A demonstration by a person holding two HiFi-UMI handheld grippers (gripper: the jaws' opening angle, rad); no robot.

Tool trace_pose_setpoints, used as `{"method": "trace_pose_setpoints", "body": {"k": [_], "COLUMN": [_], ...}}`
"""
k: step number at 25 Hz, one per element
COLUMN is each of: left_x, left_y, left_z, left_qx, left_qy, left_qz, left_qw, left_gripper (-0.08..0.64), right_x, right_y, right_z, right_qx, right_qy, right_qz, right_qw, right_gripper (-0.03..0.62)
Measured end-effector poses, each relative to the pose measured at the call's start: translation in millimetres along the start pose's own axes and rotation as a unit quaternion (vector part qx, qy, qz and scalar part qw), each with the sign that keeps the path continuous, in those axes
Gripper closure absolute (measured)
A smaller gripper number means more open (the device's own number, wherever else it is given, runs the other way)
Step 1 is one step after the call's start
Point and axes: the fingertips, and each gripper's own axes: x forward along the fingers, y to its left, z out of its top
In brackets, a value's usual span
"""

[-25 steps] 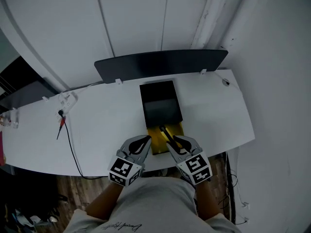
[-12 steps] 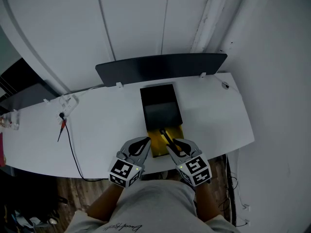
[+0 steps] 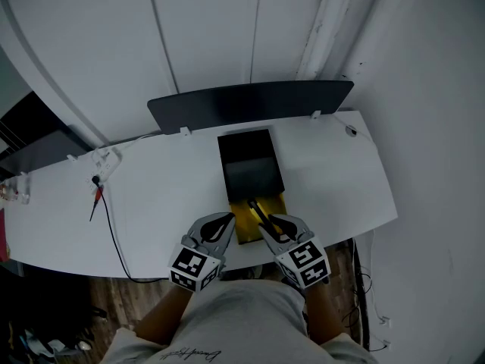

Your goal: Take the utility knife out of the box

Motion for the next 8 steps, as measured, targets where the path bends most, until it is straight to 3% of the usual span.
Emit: {"method": "trace_pose_setpoints", "body": {"k": [8], "left_x": [1.0], "left_y": [1.2], "left_z": [2.9], "left_qx": [0.002], "left_qy": [-0.002], "left_qz": [-0.002], "left_qw": [1.0], "left_gripper": [0.558], "right_x": [3.6], "right_y": [1.7], "right_z": [0.3], "right_qx": [-0.002], "right_qy": [-0.001], "right_qz": [0.002], "right_qw": [1.0], "right_gripper": [0.46]}}
